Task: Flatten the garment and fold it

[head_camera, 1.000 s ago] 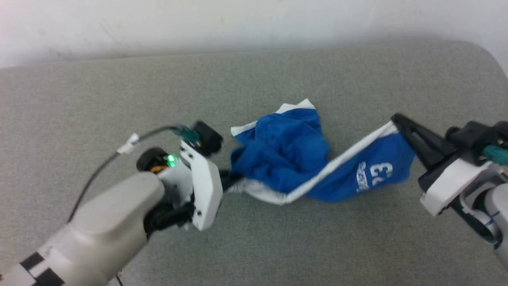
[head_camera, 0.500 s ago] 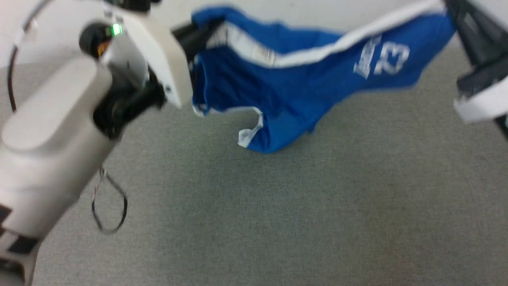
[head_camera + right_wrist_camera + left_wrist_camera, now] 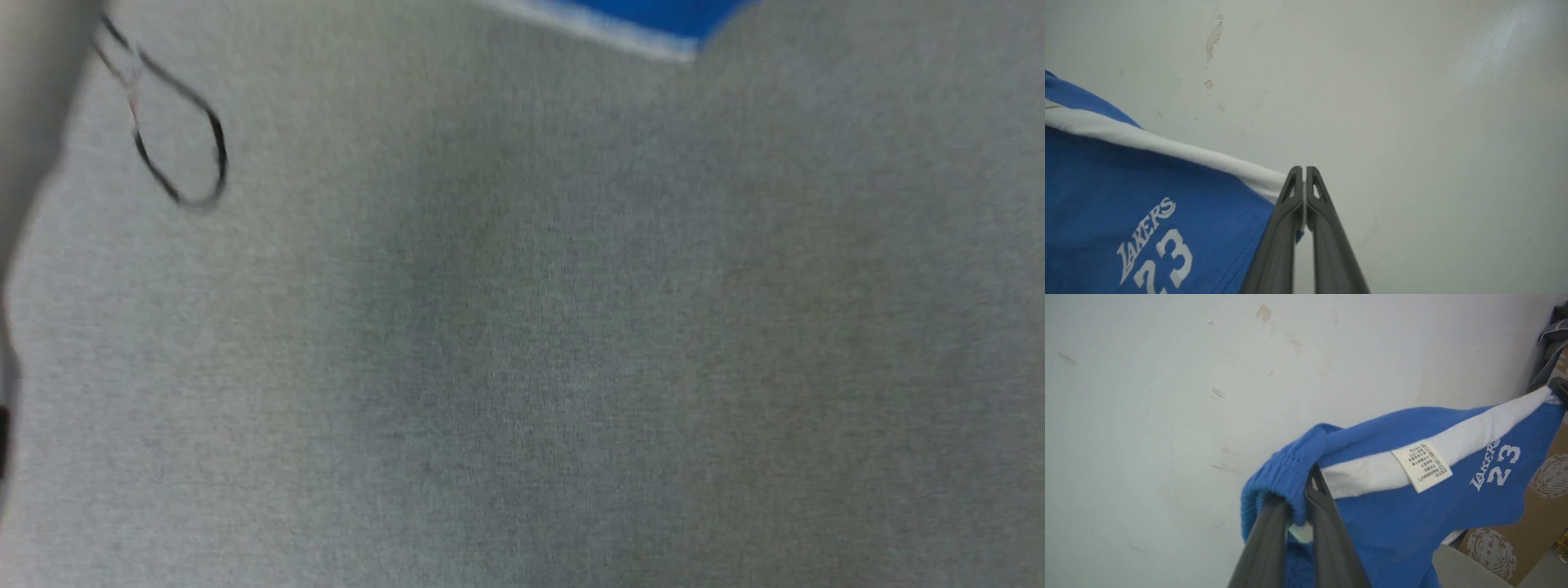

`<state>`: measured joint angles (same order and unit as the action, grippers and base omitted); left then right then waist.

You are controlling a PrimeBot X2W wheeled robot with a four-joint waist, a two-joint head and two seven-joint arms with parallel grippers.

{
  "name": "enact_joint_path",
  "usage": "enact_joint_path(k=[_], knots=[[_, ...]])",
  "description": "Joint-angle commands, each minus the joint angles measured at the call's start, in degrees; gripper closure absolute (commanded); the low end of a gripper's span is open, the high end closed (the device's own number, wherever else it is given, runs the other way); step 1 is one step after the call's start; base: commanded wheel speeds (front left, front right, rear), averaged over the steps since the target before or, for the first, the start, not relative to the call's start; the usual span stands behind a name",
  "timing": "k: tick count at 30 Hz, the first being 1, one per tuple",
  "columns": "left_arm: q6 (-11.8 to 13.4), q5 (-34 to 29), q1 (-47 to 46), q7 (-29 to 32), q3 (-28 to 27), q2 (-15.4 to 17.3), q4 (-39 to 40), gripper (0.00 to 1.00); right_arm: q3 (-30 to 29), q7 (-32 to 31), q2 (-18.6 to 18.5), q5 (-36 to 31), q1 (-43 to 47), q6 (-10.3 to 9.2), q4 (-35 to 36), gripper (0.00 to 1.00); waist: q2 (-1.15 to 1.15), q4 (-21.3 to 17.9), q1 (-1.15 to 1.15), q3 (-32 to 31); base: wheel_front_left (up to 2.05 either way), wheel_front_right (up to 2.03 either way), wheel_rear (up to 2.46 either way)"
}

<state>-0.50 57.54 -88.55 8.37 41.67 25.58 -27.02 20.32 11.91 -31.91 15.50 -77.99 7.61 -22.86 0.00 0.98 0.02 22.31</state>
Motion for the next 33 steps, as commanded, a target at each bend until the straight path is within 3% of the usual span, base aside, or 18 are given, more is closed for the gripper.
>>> enact_joint_path(k=[1, 9, 15, 23, 33], knots=[[0.1, -0.59, -2.92, -1.81, -1.47, -0.2, -1.52, 1.0, -0.36, 0.69, 0.52, -1.16, -3.88, -0.12, -1.64, 1.0, 0.0, 0.11, -0.02, 7.41, 0.0, 0.0, 0.0], [-1.77, -0.86, -7.63, -6.83, -3.82, -1.1, -4.94, 1.0, 1.31, 2.11, 1.59, -3.38, -13.44, -0.12, -6.24, 1.0, 0.0, 0.43, -0.02, 11.89, 0.0, 0.0, 0.0], [-3.06, -0.78, -3.8, -9.74, -3.42, -0.82, -7.16, 1.0, 3.47, 2.82, 2.39, -4.17, -10.73, -0.12, -7.96, 1.0, 0.0, 0.4, -0.02, 12.18, 0.0, 0.0, 0.0], [-4.6, -2.33, 13.15, -15.98, 1.42, 0.21, -6.2, 1.0, 4.19, 3.06, 1.49, -6.79, 6.6, -0.12, -1.3, 1.0, 0.0, 0.62, -0.02, 7.96, 0.0, 0.0, 0.0], [-2.39, 0.54, 40.48, -21.59, 4.35, 1.99, -1.9, 1.0, 7.68, 3.08, -0.39, -7.31, 35.61, -0.12, 8.5, 1.0, 0.0, 0.23, -0.02, -2.63, 0.0, 0.0, 0.0]])
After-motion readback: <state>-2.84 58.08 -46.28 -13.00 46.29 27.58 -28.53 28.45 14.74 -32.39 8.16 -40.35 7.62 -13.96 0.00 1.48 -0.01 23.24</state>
